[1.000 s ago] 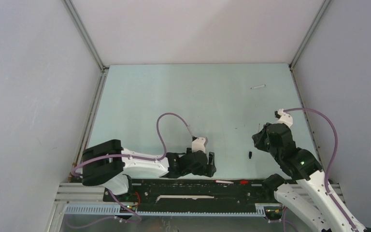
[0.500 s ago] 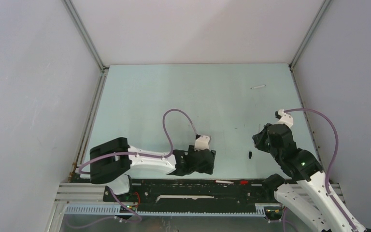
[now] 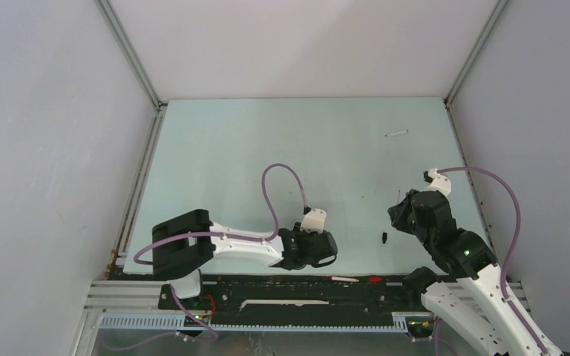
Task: Insert the pens into the pen caps
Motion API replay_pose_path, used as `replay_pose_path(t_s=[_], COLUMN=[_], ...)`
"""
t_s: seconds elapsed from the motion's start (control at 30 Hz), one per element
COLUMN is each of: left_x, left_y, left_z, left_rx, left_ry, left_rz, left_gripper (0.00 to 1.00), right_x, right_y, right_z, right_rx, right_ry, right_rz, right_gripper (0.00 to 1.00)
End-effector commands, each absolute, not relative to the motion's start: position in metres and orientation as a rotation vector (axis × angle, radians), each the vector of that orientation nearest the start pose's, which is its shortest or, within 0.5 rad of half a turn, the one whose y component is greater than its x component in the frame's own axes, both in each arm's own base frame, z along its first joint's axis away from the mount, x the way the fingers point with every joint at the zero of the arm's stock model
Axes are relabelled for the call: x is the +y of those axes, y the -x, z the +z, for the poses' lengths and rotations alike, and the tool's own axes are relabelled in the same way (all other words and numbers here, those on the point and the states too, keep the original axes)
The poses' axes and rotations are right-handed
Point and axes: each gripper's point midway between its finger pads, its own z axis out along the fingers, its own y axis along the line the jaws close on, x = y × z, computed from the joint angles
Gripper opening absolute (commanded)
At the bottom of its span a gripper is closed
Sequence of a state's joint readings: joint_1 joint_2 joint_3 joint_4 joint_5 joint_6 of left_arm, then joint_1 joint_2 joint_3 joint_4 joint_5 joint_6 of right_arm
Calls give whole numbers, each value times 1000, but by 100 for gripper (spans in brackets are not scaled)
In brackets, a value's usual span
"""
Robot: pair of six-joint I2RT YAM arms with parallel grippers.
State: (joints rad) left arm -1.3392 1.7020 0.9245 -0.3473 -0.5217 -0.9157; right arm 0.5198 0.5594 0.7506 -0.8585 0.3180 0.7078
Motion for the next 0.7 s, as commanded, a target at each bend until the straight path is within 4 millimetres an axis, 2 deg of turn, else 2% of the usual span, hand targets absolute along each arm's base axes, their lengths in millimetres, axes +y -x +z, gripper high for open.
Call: replay_pose_path(t_s=[0.0, 0.17, 0.23, 0.3, 0.37, 0.4, 0.6, 0.67], left_x=[-326, -327, -329, -331, -329, -326, -299, -289], left_y=[-135, -129, -128, -127, -128, -129, -136, -137], left_z=[18, 21, 21, 20, 20, 20, 21, 17], left_rx=[2447, 2434, 2435, 2437, 2435, 2434, 2439, 2447], left_ry=[-397, -416, -425, -438, -432, -420, -310, -285], left_rz=[-133, -120, -130, -137, -129, -121, -116, -109], left_gripper=[47, 38, 32, 23, 6, 4, 5, 14], right_x=[76, 76, 76, 77, 79, 81, 97, 108], right_y=[-191, -191, -191, -192, -192, -192, -194, -196], right_z=[188, 189, 189, 189, 191, 191, 199, 203], right_rx=[2157, 2153, 2151, 2152, 2149, 2149, 2139, 2137], right_ry=[-383, -378, -377, -372, -362, -352, -280, -243], right_rz=[347, 351, 353, 357, 369, 377, 466, 518], right_gripper=[0, 0, 0, 0, 0, 0, 0, 0])
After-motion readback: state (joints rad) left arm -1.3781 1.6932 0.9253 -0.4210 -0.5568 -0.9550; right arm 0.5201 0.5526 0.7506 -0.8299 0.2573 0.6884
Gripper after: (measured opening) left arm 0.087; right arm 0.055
